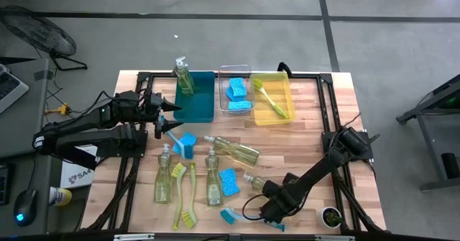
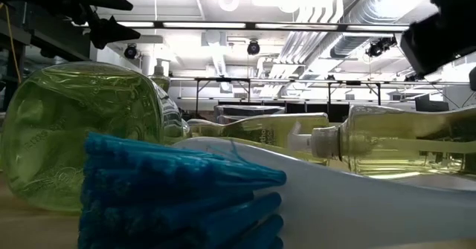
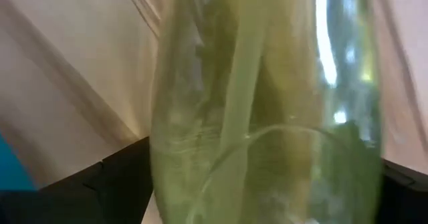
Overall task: Pick & Place Kitchen Sink Supplies
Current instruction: Put the dishwashing liquid into the blue bin
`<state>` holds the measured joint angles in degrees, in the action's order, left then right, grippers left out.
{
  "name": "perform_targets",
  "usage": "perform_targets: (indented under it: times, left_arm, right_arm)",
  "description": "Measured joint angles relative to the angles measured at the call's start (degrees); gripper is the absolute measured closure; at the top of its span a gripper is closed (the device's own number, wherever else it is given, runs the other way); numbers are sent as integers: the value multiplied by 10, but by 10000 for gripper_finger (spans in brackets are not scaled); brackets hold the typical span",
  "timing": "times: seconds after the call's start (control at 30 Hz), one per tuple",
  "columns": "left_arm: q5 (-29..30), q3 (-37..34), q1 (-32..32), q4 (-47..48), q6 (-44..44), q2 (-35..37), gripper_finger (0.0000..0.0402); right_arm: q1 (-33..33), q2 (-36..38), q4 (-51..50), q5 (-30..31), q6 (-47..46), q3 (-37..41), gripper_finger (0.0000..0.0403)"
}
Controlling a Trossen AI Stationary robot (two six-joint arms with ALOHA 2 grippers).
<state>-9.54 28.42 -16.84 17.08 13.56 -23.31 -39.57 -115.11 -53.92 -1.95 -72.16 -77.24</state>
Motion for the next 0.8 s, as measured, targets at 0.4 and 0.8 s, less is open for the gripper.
perform_targets:
  times: [0.4, 0.8]
  left_arm:
    - [-2, 0, 0, 3, 2, 0, 62]
    - [-6, 0, 0, 3, 9, 0, 62]
  right_arm:
    - [-56, 18, 99, 84, -47, 78, 94]
    - [-80, 29, 107, 175, -93, 80, 171]
